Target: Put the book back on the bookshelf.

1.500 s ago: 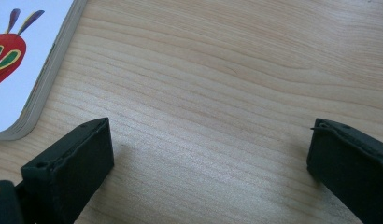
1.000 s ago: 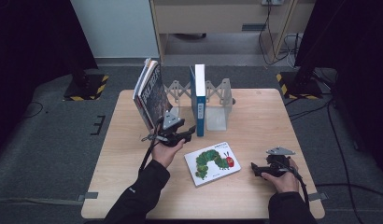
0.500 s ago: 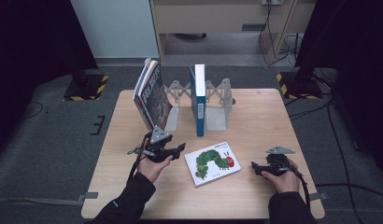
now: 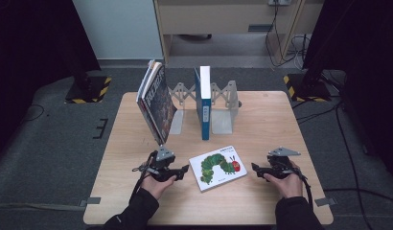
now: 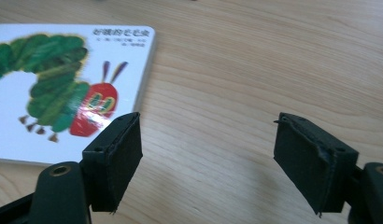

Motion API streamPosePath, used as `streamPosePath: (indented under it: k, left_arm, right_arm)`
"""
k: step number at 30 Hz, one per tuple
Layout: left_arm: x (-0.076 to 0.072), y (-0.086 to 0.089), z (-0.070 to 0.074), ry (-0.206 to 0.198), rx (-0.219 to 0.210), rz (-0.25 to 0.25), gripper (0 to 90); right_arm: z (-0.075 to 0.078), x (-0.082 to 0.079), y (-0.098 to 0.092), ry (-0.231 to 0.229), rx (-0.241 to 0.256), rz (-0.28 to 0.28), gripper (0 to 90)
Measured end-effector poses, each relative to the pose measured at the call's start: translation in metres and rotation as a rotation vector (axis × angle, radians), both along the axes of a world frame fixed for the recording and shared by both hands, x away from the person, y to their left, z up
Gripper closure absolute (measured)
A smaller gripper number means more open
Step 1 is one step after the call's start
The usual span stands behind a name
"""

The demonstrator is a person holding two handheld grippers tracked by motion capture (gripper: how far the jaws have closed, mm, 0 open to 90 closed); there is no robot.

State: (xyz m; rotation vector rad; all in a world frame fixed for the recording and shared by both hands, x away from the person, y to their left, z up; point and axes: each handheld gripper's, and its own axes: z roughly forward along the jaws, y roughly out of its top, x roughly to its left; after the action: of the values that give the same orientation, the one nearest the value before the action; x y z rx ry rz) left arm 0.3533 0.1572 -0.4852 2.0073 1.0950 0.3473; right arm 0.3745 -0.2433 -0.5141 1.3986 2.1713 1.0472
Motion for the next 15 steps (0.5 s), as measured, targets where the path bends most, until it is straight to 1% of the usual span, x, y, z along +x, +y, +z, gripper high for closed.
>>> streamPosePath:
  k: [1,4,6,7,8,9,11,14,15]
  left_arm:
    - [0.000,-0.001,-0.002,0.004,0.008,-0.003,30.5]
    - [0.002,-0.004,-0.010,0.029,0.003,-0.012,30.4]
    - [0.004,-0.008,-0.016,0.042,0.015,-0.012,30.4]
    - [0.006,-0.010,-0.020,0.059,0.017,-0.007,30.5]
    - [0.008,-0.012,-0.022,0.072,0.007,-0.009,30.4]
    - [0.009,-0.014,-0.023,0.075,0.008,-0.016,30.4]
    - [0.009,-0.017,-0.024,0.072,0.012,-0.028,30.4]
    - [0.010,-0.018,-0.026,0.063,0.012,-0.029,30.0]
    - [0.010,-0.019,-0.027,0.069,0.017,-0.032,30.0]
  right_arm:
    - [0.001,0.000,0.002,0.000,0.008,0.004,23.8]
    - [0.003,0.003,0.010,0.003,0.028,0.019,24.9]
    - [0.004,0.004,0.013,0.007,0.038,0.027,26.1]
    - [0.004,0.005,0.014,0.022,0.045,0.032,27.0]
    - [0.004,0.006,0.016,0.038,0.057,0.037,26.7]
    - [0.004,0.006,0.018,0.039,0.070,0.040,26.9]
    - [0.004,0.006,0.022,0.039,0.075,0.053,28.3]
    - [0.003,0.007,0.026,0.053,0.120,0.067,30.8]
    - [0.002,0.008,0.028,0.065,0.128,0.071,31.4]
